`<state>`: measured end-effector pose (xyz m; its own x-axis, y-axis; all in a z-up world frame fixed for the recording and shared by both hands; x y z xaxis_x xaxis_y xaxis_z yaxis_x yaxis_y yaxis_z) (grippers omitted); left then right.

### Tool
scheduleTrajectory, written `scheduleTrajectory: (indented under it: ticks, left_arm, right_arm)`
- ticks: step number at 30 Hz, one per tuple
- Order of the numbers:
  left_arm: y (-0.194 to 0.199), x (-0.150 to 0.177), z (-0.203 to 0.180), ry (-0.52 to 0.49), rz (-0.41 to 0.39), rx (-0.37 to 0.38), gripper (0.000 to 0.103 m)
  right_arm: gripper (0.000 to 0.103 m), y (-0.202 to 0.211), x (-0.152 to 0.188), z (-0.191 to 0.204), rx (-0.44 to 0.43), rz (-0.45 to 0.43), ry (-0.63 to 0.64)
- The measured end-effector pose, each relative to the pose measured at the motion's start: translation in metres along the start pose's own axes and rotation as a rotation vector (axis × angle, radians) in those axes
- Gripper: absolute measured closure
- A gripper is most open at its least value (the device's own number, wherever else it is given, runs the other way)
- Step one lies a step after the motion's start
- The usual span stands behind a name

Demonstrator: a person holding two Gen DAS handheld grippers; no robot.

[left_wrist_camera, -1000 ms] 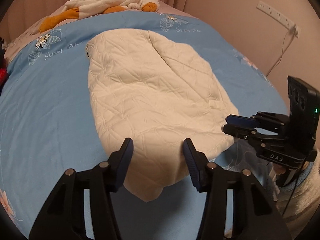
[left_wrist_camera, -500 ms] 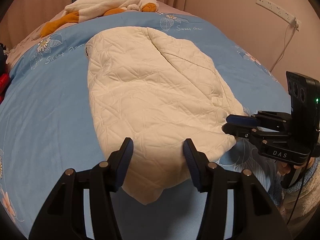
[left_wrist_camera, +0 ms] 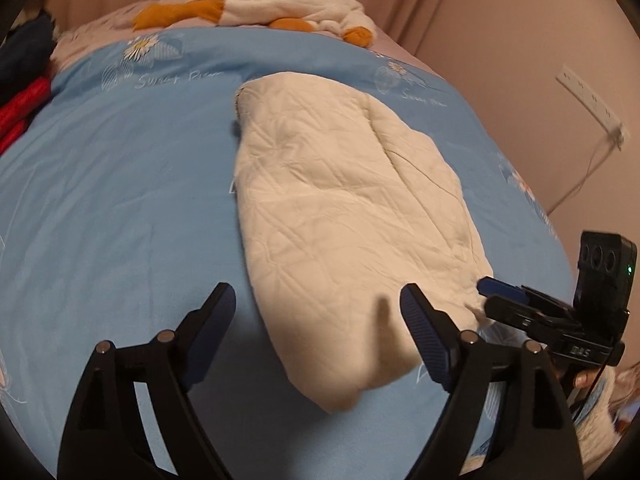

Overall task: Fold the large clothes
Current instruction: 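Press and tuck the folded jacket edges with both open grippers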

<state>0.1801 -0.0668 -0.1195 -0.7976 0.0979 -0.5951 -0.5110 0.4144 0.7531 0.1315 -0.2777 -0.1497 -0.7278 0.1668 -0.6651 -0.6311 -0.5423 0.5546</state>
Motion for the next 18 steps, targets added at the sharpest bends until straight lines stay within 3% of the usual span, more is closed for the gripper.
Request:
scheduleTrajectory:
  ticks: [4, 6, 18]
  left_arm:
    - [0.000, -0.003, 0.009, 0.040, 0.004, 0.016, 0.018]
    - [-0.001, -0.005, 0.011, 0.048, 0.006, 0.021, 0.018]
    - [-0.008, -0.009, 0.014, 0.066, 0.023, 0.034, 0.018]
  right_arm:
    - [0.035, 0.005, -0.009, 0.002, -0.011, -0.027, -0.020]
    - [0.028, 0.008, -0.015, 0.002, 0.024, -0.042, -0.020]
    - [0.026, 0.011, -0.032, -0.012, 0.045, -0.076, -0.081]
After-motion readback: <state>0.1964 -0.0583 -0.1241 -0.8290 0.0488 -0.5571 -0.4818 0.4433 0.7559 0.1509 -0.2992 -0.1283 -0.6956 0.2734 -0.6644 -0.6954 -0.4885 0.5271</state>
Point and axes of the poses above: each gripper's, at about its wrist camera, not at the fingertips, and y roughly against the way its jaws point, z to its left, x to its underside, the point moved 4 cm from there along -y, roughly the way its jaws point, and after that the axes turned 1 degree about x, right-handed, at the moved point
